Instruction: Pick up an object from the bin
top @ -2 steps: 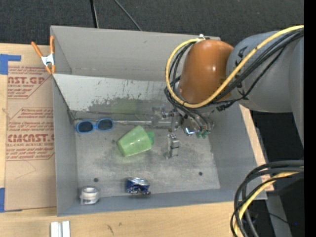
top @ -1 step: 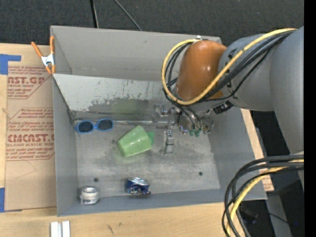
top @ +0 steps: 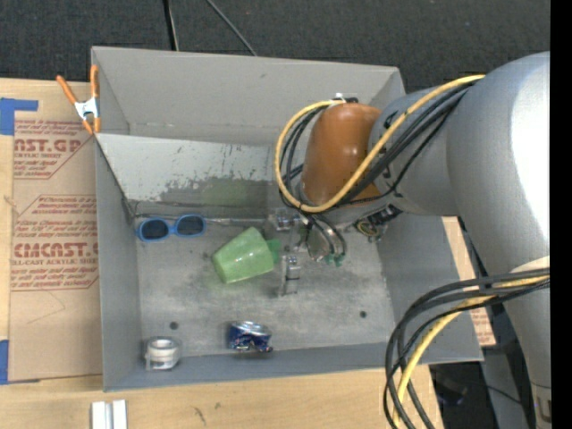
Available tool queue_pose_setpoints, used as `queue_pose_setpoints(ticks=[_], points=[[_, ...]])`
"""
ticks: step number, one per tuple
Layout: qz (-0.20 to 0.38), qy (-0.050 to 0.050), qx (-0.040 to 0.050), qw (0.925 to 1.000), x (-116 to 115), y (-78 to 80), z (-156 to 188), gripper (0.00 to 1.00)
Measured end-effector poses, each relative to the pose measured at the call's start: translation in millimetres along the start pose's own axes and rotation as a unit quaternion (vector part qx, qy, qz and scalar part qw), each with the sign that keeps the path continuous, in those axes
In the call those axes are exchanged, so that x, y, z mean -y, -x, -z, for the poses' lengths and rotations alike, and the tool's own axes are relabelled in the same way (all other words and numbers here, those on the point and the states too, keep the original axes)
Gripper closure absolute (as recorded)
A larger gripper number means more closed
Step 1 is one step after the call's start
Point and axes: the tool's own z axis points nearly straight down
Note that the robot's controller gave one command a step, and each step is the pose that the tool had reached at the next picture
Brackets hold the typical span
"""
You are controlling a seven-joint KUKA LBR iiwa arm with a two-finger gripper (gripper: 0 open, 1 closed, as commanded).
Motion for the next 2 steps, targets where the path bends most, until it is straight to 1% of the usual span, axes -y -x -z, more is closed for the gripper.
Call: queue_pose_setpoints(ticks=[1,2], points=[[0.000,0.000,0.0028,1.0000,0,1.6,4,1.00],[0.011,-0.001,0.0081,0.9999,0,7.9,162,1.00]])
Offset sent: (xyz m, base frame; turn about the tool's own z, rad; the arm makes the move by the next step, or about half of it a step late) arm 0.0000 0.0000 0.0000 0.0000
